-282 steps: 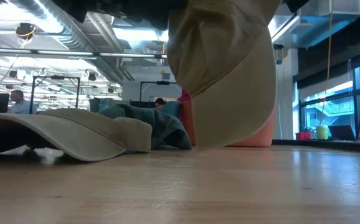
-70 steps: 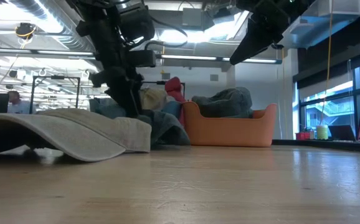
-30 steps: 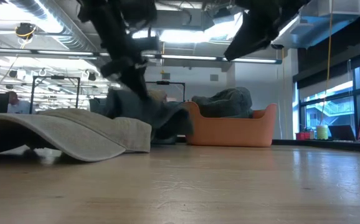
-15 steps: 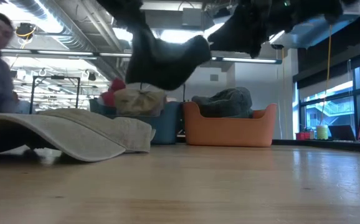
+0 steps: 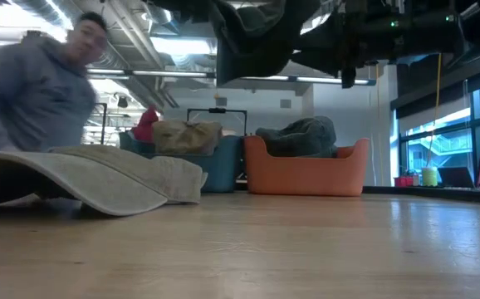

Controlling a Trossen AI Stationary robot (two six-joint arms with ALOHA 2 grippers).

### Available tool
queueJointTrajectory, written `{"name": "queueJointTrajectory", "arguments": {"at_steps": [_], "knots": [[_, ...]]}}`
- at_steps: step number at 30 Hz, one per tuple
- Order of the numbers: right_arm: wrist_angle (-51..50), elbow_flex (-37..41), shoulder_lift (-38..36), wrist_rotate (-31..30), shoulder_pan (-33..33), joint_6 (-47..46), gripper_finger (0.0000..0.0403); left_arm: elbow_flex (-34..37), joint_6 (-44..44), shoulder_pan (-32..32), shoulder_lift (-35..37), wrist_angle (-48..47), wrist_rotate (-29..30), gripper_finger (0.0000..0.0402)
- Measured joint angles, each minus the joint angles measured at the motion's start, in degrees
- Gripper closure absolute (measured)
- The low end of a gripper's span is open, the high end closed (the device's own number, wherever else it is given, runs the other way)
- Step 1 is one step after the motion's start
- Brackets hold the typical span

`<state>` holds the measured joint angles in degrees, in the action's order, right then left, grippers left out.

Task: Pick & Place hat
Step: Put the black cap into the orange bin

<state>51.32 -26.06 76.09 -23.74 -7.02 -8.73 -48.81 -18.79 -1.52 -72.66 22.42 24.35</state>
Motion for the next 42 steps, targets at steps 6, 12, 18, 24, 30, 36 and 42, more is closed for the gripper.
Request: {"name": "queueJointTrajectory", "arguments": {"at_steps": [6,12,18,24,30,36,42], "knots": [[3.7,0.0,0.0,1.8,0.3,-1.3,0.0248,2.0,0.0,-0.1,0.0,3.1,0.2,0.0399],[7.5,0.0,0.0,3.5,0.3,-0.9,0.0248,2.0,0.0,-0.1,0.0,3.2,0.2,0.0399],[10.4,-0.3,1.9,4.4,0.4,0.1,0.0239,2.0,0.0,-0.1,0.0,3.1,0.1,0.0399],[10.8,-4.4,6.8,4.4,0.5,0.3,0.0175,2.0,0.0,-0.1,0.0,3.1,0.1,0.0399],[10.1,-11.0,12.8,4.4,0.5,4.2,0.0136,2.0,0.0,-0.1,0.0,3.1,0.2,0.0399],[10.0,-13.6,15.2,-3.3,0.5,3.0,0.0139,2.0,-0.6,-0.1,0.0,3.1,0.2,0.0399],[10.2,-13.6,15.2,-6.3,0.5,3.0,0.0164,2.0,-0.6,0.0,0.0,3.1,0.2,0.0399]]}}
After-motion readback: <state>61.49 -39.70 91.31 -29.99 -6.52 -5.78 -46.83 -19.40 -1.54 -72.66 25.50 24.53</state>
